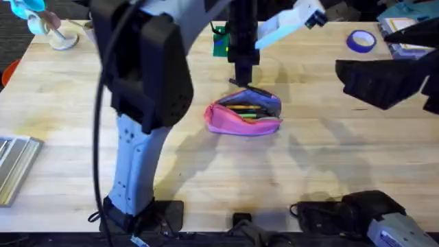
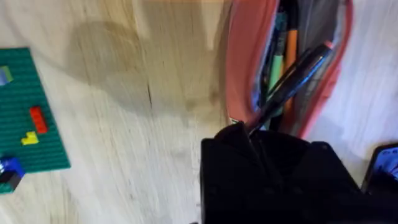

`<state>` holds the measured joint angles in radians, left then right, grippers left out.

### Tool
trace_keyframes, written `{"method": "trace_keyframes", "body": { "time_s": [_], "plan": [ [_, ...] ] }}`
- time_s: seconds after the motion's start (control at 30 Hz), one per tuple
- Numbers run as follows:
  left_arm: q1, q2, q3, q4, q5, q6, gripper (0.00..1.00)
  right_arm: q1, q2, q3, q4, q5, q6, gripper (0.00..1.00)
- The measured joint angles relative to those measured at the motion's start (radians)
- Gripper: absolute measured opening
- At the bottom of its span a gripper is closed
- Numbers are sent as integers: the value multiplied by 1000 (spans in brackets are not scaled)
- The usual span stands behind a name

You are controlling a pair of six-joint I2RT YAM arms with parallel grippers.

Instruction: Unzip the bag, pick up the pens from the table one at a time and place them inside, then zip the bag closed.

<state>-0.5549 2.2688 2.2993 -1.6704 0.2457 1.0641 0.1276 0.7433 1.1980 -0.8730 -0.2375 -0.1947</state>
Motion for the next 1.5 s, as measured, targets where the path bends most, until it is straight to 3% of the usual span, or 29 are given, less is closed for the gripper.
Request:
{"method": "trace_keyframes", "body": {
  "time_s": [0.43,0.63,0.67,0.87,0.97,1.13,1.5],
  "plan": [
    [11,-205,-30,-20,-4,7,41,0,0,0,3,0,0,998],
    [29,-310,-216,58,-4,21,41,0,0,0,29,0,0,998],
    [47,-390,-331,121,-4,21,41,0,0,0,38,0,0,998],
    [60,-593,-562,245,3,8,41,0,0,0,42,0,0,998],
    [59,-652,-621,261,8,-39,41,0,0,0,42,0,0,998],
    [43,-663,-635,291,9,-175,42,0,0,0,42,0,0,998],
    [-105,-632,-637,460,13,-495,43,0,0,0,43,0,0,998]
  ]
}}
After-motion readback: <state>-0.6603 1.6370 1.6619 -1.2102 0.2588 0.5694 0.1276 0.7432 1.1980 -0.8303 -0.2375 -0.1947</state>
